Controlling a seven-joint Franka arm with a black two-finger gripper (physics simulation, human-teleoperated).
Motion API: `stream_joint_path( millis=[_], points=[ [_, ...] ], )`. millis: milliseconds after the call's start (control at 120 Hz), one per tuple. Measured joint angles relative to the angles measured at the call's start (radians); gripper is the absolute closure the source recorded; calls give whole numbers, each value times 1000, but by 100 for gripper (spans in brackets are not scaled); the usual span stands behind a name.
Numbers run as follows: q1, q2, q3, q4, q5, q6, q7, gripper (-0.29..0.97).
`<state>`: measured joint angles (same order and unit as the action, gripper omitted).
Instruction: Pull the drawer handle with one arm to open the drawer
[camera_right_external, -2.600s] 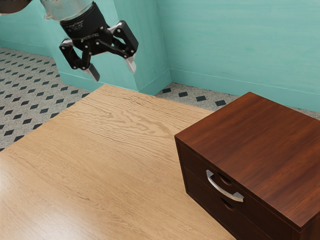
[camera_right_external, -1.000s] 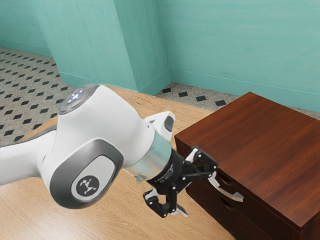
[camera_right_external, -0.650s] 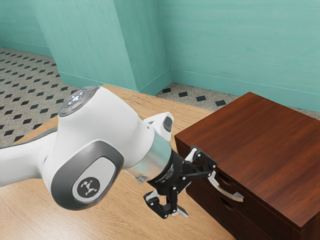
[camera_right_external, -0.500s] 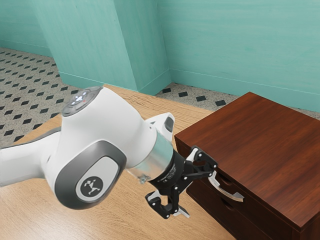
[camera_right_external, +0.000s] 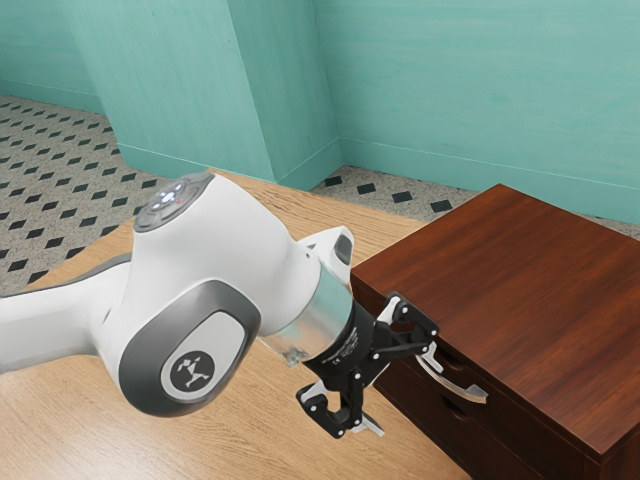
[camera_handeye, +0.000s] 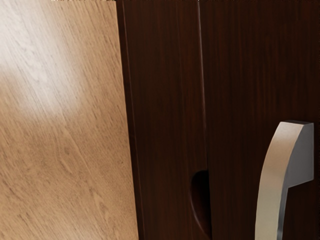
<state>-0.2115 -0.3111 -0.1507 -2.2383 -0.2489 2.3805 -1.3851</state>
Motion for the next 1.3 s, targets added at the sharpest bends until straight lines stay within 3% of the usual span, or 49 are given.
stream_joint_path(
  millis=[633, 1300],
  points=[
    [3, 8, 16, 1, 0, 0, -10, 7],
    [0, -16, 16, 3, 4, -22, -16, 67]
  ],
)
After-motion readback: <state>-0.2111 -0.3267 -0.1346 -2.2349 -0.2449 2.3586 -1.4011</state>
